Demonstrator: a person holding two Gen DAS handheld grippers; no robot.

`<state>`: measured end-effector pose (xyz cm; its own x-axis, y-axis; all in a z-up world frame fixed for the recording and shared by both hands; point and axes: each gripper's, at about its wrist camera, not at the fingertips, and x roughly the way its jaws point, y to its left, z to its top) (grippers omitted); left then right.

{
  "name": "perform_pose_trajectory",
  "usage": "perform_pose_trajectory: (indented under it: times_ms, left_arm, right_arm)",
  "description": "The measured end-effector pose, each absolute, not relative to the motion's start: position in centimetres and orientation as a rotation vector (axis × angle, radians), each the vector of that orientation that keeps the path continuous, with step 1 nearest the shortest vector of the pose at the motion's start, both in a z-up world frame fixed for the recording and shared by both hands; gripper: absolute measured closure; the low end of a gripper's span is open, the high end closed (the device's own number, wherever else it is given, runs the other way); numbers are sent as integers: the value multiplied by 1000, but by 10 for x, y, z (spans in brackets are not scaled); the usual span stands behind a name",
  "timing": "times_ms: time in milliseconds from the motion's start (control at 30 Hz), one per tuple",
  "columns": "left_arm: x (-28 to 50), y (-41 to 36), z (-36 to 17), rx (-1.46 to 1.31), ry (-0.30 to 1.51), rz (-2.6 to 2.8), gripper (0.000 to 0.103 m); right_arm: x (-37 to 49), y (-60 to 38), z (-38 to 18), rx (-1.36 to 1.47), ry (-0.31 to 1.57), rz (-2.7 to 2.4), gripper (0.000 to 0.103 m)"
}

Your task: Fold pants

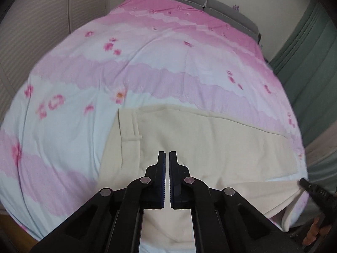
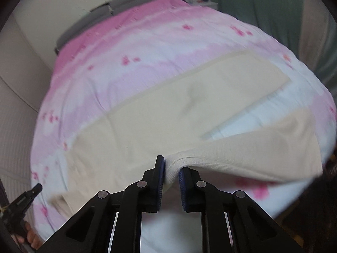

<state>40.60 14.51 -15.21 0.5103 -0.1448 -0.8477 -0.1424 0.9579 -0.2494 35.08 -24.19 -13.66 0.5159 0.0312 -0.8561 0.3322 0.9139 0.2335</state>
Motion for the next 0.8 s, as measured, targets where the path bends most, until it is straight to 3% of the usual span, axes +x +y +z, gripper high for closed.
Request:
perform_pose_trajectory:
  times_ms: [100,133,200,267,333,400,567,733,767,800]
  left_arm:
    - [402,152,-145,-329,1039,13,95]
    - [397,153,-145,-315,1040,33,90]
    - [383,154,-156,-301,1084,47,68]
    - [371,151,-172,-318,1165,57,58]
    - [354,148,-195,-369,1260,43,55]
    - [344,146,-213,-414,1330,62,42]
    - [334,144,-261,-540,1458,70,34]
    - [344,145,-303,-618,1501,110,32]
    - [346,146,-309,-631,1511,122,42]
    - [348,147,-312,-641,1518,143,66]
  right_arm:
    - [396,-244,-144,385,1054,-138,88]
    - [409,-244,-147,369,1068,-122,88]
    - [425,-238,-154,309,1091,-95,88]
    - [426,-233,-157,276,1101,-78,88]
    - [428,-232,-164,270,1120,-62,88]
    - [428,-232,-168,266,1140,-54,88]
    - [429,-232,-168,246,1147,-53,88]
    - [428,-228,-172,228,1162,-50,88]
    - [427,-227,-174,221,1169,-50,88]
    - [427,-226,-175,214,1173,-51,88]
